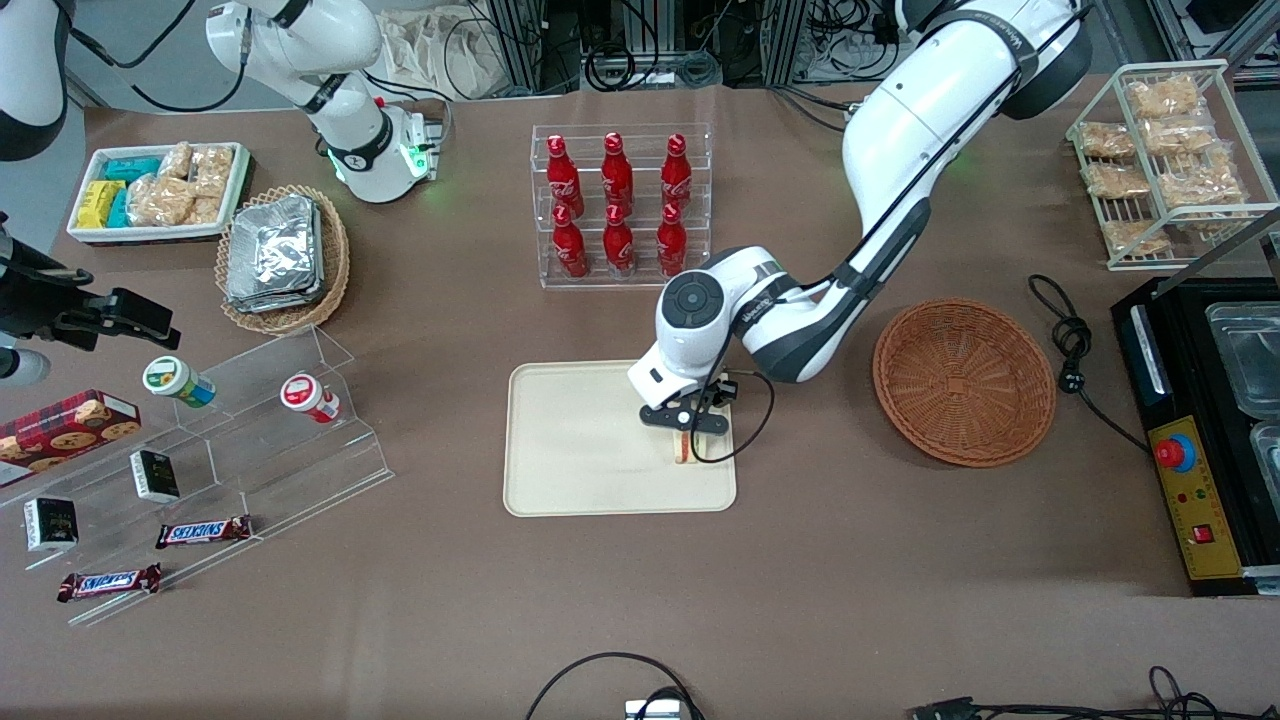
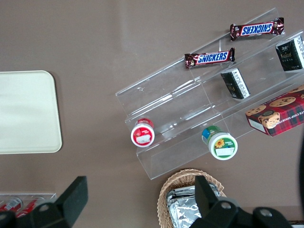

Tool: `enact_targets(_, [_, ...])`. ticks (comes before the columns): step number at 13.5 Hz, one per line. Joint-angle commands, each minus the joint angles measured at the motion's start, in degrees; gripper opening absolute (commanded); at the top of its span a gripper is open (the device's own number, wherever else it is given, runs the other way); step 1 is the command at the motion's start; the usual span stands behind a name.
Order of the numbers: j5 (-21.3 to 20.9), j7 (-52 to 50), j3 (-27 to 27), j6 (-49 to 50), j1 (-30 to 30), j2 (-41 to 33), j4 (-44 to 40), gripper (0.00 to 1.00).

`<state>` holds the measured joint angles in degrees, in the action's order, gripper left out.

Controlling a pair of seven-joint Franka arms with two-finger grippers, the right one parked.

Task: Place sandwich from basket to tray
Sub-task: 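Carry the sandwich over the cream tray and lower it down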

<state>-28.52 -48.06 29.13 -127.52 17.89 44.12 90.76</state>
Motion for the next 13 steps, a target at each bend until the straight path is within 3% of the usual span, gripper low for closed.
enact_targets(1, [-2.8,-2.6,-0.5,1.3,1.3,1.7,-2.5,0.38])
enact_targets(2, [-2.9,-2.7,-0.5,1.3,1.3,1.8,-2.5,0.47])
enact_targets(4, [-3.0,-2.6,-0.5,1.3,1.3,1.9,-2.6,1.00])
enact_targets(13, [-1.0,-5.7,-0.3,12.6,-3.2,-5.8,-11.1,1.00])
